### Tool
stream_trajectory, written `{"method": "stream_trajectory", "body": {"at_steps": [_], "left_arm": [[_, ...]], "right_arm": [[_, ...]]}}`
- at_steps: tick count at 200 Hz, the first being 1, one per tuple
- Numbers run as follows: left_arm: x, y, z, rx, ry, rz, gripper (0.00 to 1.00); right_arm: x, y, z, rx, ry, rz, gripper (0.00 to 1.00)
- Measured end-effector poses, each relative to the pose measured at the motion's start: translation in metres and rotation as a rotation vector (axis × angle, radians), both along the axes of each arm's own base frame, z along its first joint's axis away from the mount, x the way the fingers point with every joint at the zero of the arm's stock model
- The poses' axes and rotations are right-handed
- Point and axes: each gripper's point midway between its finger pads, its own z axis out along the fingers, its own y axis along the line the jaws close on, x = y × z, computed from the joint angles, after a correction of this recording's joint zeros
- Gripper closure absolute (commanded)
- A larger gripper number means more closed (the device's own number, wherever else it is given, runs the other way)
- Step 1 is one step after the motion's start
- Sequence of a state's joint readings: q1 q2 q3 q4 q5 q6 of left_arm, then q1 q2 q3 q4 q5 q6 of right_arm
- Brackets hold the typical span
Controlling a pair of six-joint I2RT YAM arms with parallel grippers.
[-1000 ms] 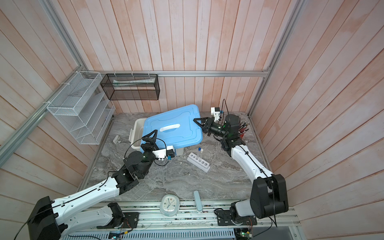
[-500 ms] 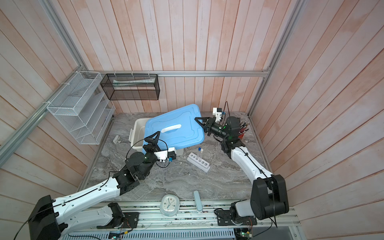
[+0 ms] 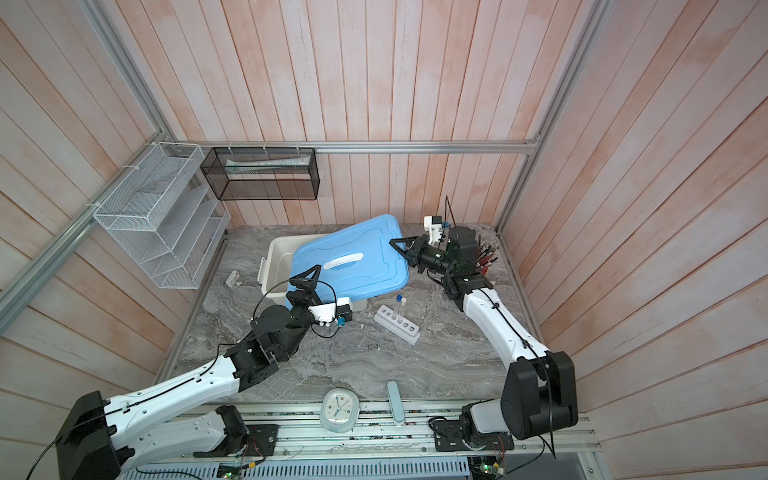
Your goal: Organize the chemistry lab equipment
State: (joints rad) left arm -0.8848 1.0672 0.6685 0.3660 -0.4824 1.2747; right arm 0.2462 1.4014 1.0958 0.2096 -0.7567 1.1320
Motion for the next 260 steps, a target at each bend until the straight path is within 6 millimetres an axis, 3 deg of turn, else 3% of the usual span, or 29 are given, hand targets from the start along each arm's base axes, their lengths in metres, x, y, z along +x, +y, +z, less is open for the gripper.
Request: {"method": "stream_trajectory", "body": {"at_steps": [50, 85, 156, 215, 260], "left_arm": [[-0.007, 0.009, 0.005, -0.010, 0.009, 0.003, 0.00], [-0.007, 0.011, -0.004, -0.003, 0.029, 0.011, 0.00], [-0.005, 0.019, -0.013, -0.005, 0.071, 0.058, 0.00], [-0.015, 0.017, -0.012, -0.069, 0.104, 0.038, 0.00], [-0.018, 0.014, -0.010, -0.110, 0.117, 0.026, 0.00]], "right_arm": [[0.005, 0.003, 0.003, -0.093, -0.032, 0.033, 1.00], [0.007, 0.004, -0.001, -0.123, -0.031, 0.053, 1.00], [0.015, -0.003, -0.018, 0.032, 0.043, -0.009, 1.00], [0.032, -0.002, 0.009, 0.138, -0.030, -0.078, 1.00], [0.044, -0.007, 0.016, 0.175, -0.059, -0.130, 1.00]]}}
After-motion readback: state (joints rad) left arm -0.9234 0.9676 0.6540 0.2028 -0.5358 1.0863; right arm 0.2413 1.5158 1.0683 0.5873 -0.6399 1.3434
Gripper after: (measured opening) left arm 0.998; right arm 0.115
